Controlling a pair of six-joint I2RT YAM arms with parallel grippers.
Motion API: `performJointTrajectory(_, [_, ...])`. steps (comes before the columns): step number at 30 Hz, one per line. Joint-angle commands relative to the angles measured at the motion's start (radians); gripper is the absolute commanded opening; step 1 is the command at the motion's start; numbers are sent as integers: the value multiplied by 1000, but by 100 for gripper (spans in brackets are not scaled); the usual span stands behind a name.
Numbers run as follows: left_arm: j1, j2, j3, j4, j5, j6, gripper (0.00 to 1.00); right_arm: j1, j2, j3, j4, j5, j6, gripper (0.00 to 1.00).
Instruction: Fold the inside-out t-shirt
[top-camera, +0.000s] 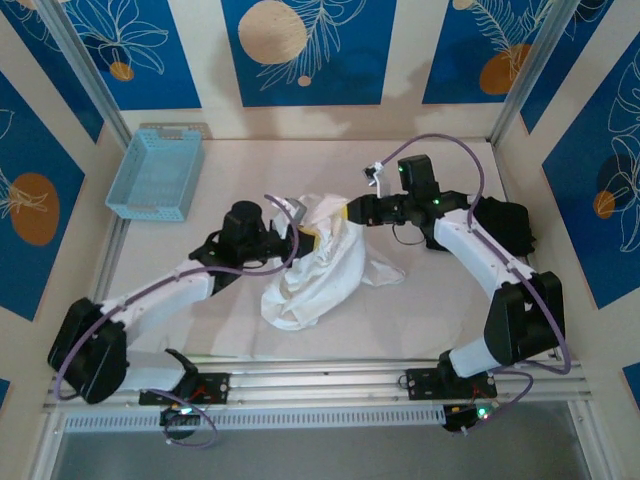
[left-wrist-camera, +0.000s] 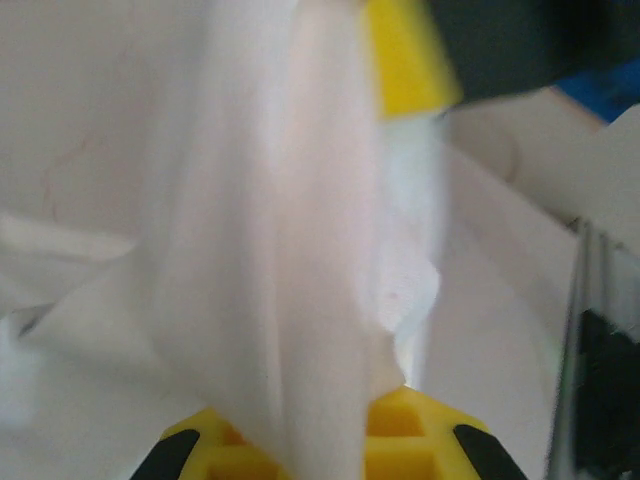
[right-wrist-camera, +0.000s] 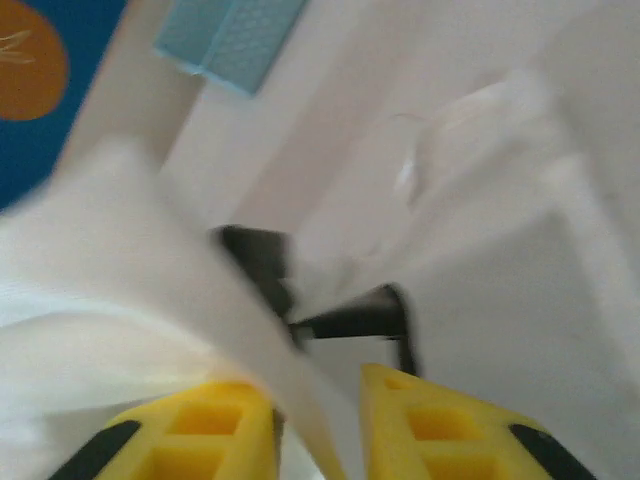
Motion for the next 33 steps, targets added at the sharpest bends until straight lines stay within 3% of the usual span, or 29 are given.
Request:
performJointTrajectory(1, [17,-41,-15,-41,6,-82,0,31,-52,27,-99,240,-49,35])
performJointTrajectory(4, [17,-58,-13,-59,-15,-95,0,60,-150,-37,-85,276,-72,41])
performJointTrajectory(12, [17,-50,4,-93,-58,-91,0,225,-421,-280,12,184,-131,55])
performJointTrajectory(19, [18,-49,1,-87,-53,-93,0,312,-343,-284,99,222,-119,57])
performJointTrajectory(23, [17,-59,-3,-102,-65,-79,0,323,-272,-239,136,238,-113,45])
performJointTrajectory(28, [22,-69,-11,-113,-95,-70,0,313,-293,-220,105,272,-120,7])
performJointTrajectory(33, [71,-76,-36,-113,-101,-82,0,228,-400,-228,56,99,-110,1])
